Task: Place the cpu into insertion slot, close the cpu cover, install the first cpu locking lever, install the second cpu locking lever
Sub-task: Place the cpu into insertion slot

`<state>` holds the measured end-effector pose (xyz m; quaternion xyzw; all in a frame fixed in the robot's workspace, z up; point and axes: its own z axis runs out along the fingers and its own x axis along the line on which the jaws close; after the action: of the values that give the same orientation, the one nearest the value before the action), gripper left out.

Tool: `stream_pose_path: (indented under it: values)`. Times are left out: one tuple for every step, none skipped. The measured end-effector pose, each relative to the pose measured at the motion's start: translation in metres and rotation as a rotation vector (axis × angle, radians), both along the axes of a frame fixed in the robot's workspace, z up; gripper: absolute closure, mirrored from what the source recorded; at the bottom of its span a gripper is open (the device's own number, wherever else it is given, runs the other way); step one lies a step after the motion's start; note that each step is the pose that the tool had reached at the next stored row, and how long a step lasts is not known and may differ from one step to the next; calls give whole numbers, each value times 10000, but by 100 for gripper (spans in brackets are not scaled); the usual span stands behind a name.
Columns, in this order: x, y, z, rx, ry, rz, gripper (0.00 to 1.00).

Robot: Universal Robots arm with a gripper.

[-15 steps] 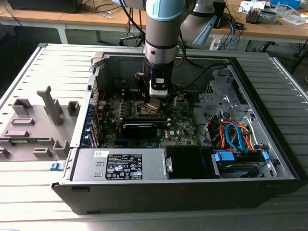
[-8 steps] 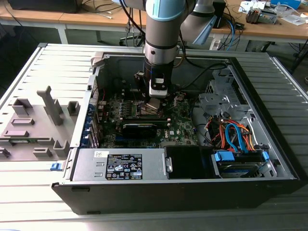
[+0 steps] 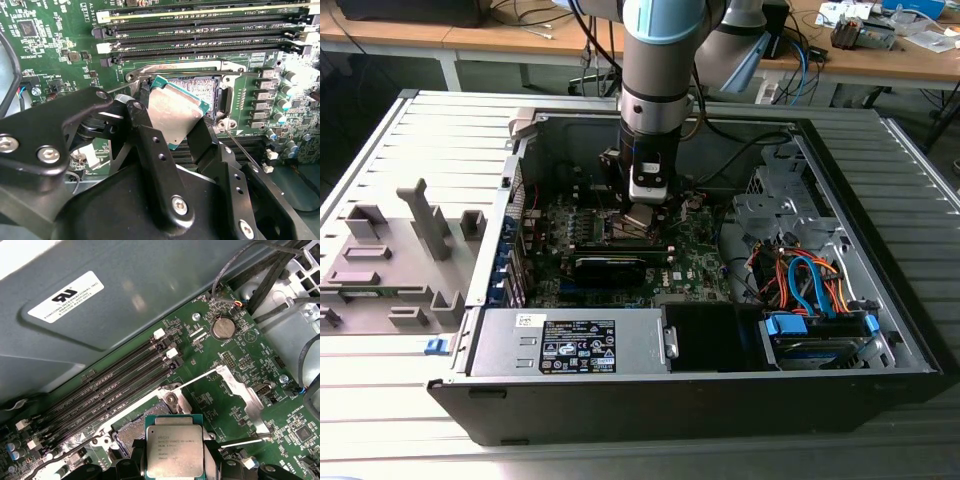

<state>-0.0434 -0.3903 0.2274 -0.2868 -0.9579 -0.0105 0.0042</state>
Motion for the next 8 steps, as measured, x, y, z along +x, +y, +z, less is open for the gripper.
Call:
stream_pose_path:
  values:
    - [0,0,0,-1,0,-19,45]
    - [0,0,0,-1,0,-34,45]
    - [0,0,0,-1,0,-53,45]
    - [0,0,0,-1,1,-67,45]
    - [0,0,0,-1,0,-83,45]
    - [0,0,-1,-1,0,-97,45]
    - [0,0,-1,-1,1,-120,45]
    - [0,0,-1,0,0,-137,45]
